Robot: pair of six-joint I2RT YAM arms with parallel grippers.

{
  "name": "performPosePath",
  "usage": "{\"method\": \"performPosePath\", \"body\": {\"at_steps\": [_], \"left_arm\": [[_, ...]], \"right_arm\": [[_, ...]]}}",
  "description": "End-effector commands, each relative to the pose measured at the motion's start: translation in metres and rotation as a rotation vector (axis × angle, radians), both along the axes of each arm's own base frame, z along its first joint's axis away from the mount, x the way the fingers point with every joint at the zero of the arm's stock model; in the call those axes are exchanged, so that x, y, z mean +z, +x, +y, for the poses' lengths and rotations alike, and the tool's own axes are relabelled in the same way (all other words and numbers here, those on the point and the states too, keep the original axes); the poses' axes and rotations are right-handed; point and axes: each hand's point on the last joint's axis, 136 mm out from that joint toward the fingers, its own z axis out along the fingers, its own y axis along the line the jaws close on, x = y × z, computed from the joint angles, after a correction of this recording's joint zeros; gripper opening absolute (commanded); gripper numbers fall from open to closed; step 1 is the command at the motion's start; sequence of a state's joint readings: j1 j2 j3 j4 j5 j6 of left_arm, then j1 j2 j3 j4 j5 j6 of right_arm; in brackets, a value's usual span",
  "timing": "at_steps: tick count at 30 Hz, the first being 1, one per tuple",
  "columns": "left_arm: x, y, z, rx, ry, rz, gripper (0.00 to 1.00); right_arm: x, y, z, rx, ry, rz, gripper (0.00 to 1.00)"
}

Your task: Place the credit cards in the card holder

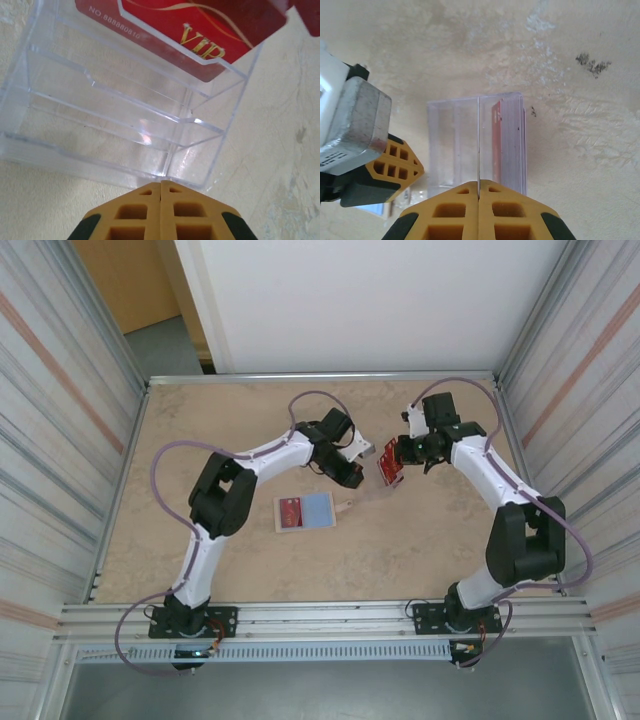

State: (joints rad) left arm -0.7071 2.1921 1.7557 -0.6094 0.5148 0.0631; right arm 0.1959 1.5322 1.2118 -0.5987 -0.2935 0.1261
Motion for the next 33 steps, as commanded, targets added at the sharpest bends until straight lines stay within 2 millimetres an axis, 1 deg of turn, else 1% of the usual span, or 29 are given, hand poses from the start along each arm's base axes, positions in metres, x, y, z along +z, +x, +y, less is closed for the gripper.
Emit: {"method": "performPosePath", "body": {"at_steps": [1,6,8,10,13,17,19,21,23,24,28,32,33], "left_arm": [[0.06,-0.009,0.008,-0.029,-0.044,-0.104,0.08],[0.086,-0.025,0.024,-0.058,-0.07,-0.176,0.14],[0.092,-0.035,0.035,-0.077,-0.076,-0.201,0.15],[0.097,-0.045,0.047,-0.097,-0.075,-0.225,0.16],[0.102,-0.058,0.07,-0.103,-0.072,-0.248,0.17],[0.102,-0.074,0.108,-0.094,-0.096,-0.261,0.17],[0.098,-0.077,0.129,-0.062,-0.089,-0.255,0.14],[0.092,-0.075,0.149,-0.013,-0.071,-0.238,0.09],[0.083,-0.074,0.163,0.026,-0.048,-0.201,0.03],[0.075,-0.074,0.169,0.042,-0.034,-0.176,0.01],[0.047,-0.072,0.182,0.082,-0.012,-0.128,0.0],[0.025,-0.072,0.194,0.076,0.062,-0.109,0.0],[0.017,-0.072,0.197,0.078,0.089,-0.093,0.0]], "right_arm": [[0.037,-0.006,0.008,-0.001,0.084,-0.042,0.01],[0.06,-0.019,0.022,-0.012,0.211,-0.059,0.0],[0.069,-0.026,0.029,-0.017,0.281,-0.069,0.0],[0.073,-0.033,0.037,-0.019,0.341,-0.069,0.0],[0.072,-0.044,0.052,-0.018,0.415,-0.055,0.0],[0.058,-0.058,0.07,-0.018,0.462,-0.018,0.0],[0.048,-0.066,0.082,-0.004,0.47,0.011,0.0],[0.036,-0.073,0.093,0.007,0.461,0.035,0.0],[0.025,-0.078,0.107,0.022,0.46,0.06,0.0],[0.018,-0.08,0.116,0.033,0.462,0.076,0.0],[-0.007,-0.084,0.151,0.081,0.457,0.148,0.0],[-0.023,-0.087,0.177,0.106,0.446,0.192,0.0],[-0.026,-0.088,0.183,0.116,0.442,0.201,0.0]]}}
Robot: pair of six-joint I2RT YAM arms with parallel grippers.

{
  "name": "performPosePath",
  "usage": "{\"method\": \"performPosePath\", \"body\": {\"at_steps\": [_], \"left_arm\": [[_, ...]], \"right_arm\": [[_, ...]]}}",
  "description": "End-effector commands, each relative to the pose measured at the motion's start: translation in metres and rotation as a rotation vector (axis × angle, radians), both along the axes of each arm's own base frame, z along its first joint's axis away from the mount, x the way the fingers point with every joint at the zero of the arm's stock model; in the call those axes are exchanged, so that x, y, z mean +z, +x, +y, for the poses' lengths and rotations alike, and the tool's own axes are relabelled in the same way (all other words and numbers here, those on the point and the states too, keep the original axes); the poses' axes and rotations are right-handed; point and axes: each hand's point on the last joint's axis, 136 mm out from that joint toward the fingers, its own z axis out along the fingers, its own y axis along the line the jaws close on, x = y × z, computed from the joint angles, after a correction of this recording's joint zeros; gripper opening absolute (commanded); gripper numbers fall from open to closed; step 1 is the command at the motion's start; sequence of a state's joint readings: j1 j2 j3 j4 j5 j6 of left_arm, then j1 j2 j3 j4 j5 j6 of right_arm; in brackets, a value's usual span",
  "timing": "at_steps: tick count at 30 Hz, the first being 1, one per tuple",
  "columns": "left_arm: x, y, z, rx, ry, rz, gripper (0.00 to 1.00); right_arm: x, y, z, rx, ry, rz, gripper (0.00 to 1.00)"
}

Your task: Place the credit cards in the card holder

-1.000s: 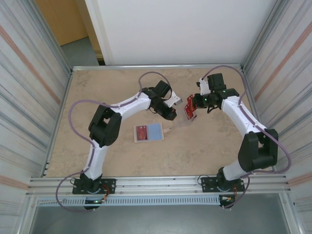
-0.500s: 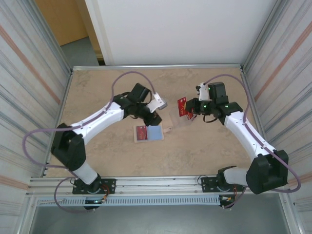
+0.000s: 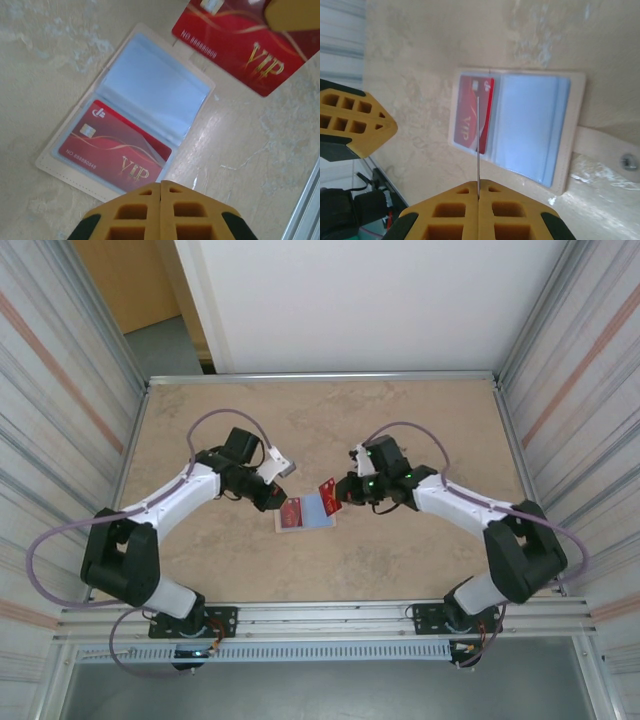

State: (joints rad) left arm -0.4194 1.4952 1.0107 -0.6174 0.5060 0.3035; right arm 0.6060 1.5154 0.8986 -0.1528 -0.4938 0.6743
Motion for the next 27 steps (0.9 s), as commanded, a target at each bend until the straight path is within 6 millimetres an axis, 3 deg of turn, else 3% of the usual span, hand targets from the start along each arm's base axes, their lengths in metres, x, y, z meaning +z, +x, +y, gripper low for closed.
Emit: {"method": "performPosePath", "body": {"at_steps": [1,9,27], "left_arm": [[-0.022,-0.002,0.011,-0.013,0.07,0.031,0.0],[-0.055,0.001,0.022,-0.016,0.177,0.094,0.0],[-0.078,0.002,0.027,-0.016,0.233,0.146,0.0]], "right_arm": [[0.01,0.011,0.024,-0.004,0.041,-0.025,0.0],[-0.023,0.01,0.039,0.02,0.022,0.063,0.0],[-0.041,0.012,0.053,0.076,0.046,0.086,0.0]]}}
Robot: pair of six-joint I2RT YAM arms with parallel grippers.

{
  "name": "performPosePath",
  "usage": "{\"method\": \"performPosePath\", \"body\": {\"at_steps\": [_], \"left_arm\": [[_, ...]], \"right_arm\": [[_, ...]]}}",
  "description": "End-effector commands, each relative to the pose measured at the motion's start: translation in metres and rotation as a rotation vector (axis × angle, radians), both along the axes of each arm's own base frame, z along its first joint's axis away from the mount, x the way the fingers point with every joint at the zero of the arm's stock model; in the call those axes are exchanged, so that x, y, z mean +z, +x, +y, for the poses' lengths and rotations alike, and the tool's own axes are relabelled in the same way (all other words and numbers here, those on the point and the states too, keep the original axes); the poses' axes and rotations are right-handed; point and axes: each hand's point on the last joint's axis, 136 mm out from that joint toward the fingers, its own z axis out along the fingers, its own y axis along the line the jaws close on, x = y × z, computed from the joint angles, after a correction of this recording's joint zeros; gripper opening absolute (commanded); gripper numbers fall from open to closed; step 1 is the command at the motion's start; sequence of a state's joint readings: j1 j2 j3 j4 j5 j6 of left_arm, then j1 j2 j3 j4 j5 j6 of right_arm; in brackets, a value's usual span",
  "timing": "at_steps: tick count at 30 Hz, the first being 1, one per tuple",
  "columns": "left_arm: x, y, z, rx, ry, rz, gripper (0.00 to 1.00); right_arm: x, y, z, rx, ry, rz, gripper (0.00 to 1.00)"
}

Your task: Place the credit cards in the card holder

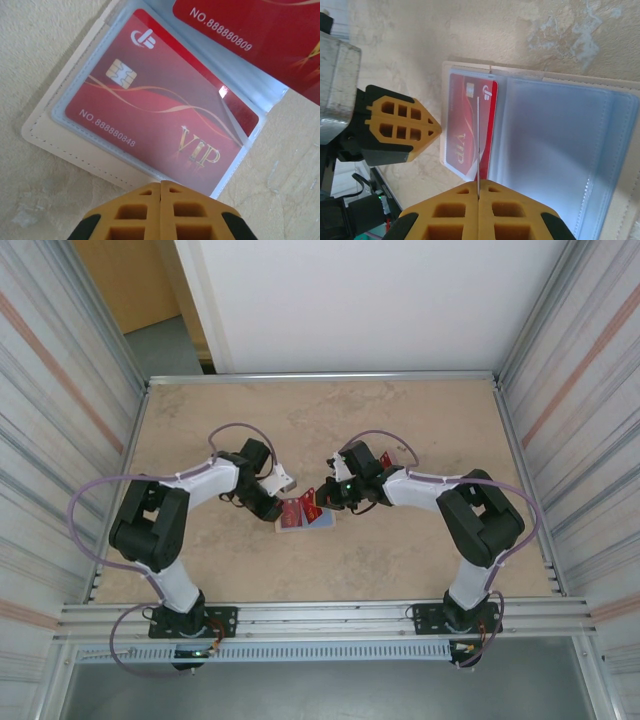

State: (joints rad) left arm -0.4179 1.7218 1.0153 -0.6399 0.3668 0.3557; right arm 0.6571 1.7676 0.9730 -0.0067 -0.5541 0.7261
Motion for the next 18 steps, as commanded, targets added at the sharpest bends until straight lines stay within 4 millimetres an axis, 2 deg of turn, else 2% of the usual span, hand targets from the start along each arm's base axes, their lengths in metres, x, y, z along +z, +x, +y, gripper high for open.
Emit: {"method": "performPosePath", "body": {"at_steps": [1,6,10,12,15,18], "left_arm": [[-0.001,0.003,0.002,-0.009,0.008,0.008,0.0],[0.006,0.006,-0.001,-0.009,-0.001,-0.003,0.0],[0.026,0.012,-0.014,-0.014,-0.031,-0.044,0.0],[0.035,0.012,-0.027,-0.035,-0.041,-0.054,0.07],[0.044,0.008,-0.049,-0.078,-0.032,-0.066,0.25],[0.042,0.003,-0.066,-0.116,0.008,-0.083,0.31]], "right_arm": [[0.003,0.002,0.009,0.021,0.018,-0.002,0.0],[0.008,0.002,0.001,0.004,0.002,-0.024,0.0],[0.018,0.005,-0.015,-0.026,-0.005,-0.047,0.0],[0.023,0.006,-0.026,-0.045,-0.012,-0.059,0.0],[0.03,0.007,-0.044,-0.079,-0.027,-0.079,0.0],[0.037,0.005,-0.065,-0.12,-0.048,-0.096,0.0]]}}
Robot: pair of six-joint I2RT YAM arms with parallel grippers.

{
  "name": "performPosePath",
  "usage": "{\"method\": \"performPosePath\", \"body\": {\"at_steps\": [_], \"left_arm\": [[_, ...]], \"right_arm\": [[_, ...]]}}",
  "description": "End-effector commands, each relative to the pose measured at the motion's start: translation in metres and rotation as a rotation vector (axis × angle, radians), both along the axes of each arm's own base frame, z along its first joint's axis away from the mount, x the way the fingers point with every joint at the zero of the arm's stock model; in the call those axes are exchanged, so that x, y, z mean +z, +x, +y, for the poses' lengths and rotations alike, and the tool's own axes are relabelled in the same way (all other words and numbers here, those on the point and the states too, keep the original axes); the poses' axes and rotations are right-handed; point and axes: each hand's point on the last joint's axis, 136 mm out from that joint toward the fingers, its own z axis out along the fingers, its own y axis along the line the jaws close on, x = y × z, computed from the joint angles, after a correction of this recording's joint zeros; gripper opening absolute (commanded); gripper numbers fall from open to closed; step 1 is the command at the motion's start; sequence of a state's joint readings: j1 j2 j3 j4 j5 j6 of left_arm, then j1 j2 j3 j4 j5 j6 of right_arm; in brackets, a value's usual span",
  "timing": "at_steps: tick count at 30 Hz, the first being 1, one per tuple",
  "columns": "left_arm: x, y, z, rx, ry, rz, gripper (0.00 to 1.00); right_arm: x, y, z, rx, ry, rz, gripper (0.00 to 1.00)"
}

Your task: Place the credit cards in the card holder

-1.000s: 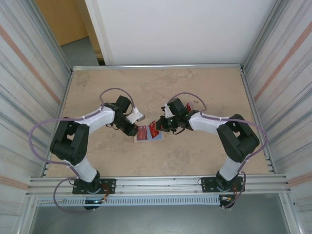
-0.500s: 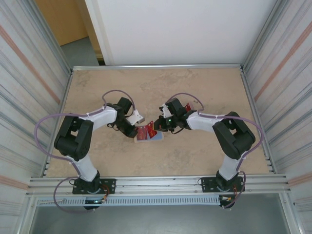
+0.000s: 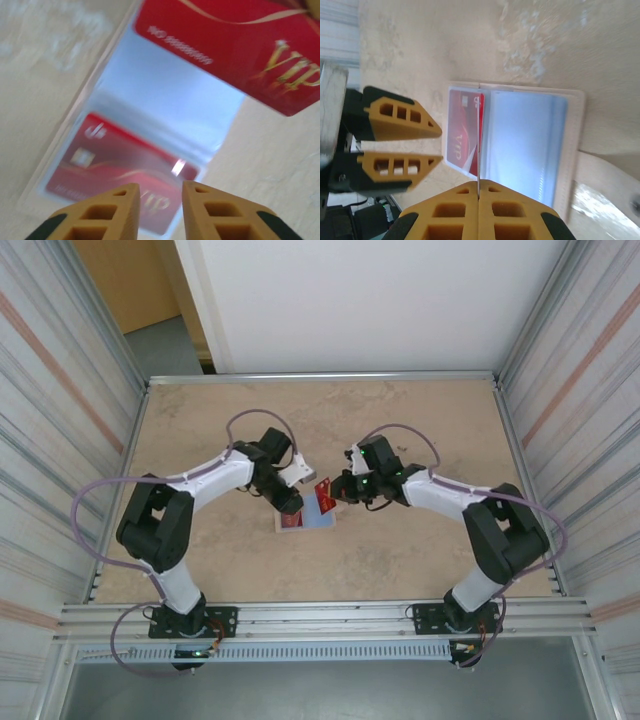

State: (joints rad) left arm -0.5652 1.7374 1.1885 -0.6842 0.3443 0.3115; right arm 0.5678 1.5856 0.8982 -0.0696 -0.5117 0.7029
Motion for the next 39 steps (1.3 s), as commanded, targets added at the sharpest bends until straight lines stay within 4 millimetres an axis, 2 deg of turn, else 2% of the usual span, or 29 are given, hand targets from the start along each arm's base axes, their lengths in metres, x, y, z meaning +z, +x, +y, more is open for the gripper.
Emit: {"method": "performPosePath", "body": {"at_steps": [1,6,11,18,23,26,30,32,36,39], "left_arm": [[0.0,-0.007,-0.012,-0.015,0.056,0.006,0.31],[-0.014,-0.005,-0.023,-0.003,0.127,0.022,0.33],[-0.023,0.002,-0.026,0.024,0.168,0.022,0.33],[-0.034,-0.004,-0.036,0.004,0.182,0.059,0.32],[-0.049,-0.003,-0.027,0.016,0.245,0.054,0.33],[-0.061,-0.003,-0.019,0.027,0.292,0.048,0.35],[-0.074,-0.006,-0.011,0.019,0.344,0.041,0.46],[-0.078,-0.009,-0.009,0.015,0.358,0.047,0.47],[-0.083,-0.013,-0.005,0.009,0.373,0.053,0.42],[-0.085,-0.015,-0.004,0.009,0.376,0.061,0.32]], "right_arm": [[0.007,-0.008,-0.028,-0.033,-0.051,-0.028,0.0],[0.012,-0.02,-0.057,-0.081,-0.084,-0.04,0.0],[0.012,-0.031,-0.069,-0.104,-0.09,-0.043,0.0],[0.01,-0.035,-0.066,-0.094,-0.079,-0.038,0.0],[0.009,-0.036,-0.061,-0.081,-0.079,-0.038,0.0],[0.008,-0.037,-0.059,-0.075,-0.079,-0.036,0.0],[0.006,-0.037,-0.057,-0.07,-0.081,-0.033,0.0],[0.006,-0.037,-0.058,-0.07,-0.082,-0.033,0.0],[0.007,-0.036,-0.06,-0.072,-0.087,-0.036,0.0],[0.006,-0.036,-0.062,-0.076,-0.088,-0.033,0.0]]}}
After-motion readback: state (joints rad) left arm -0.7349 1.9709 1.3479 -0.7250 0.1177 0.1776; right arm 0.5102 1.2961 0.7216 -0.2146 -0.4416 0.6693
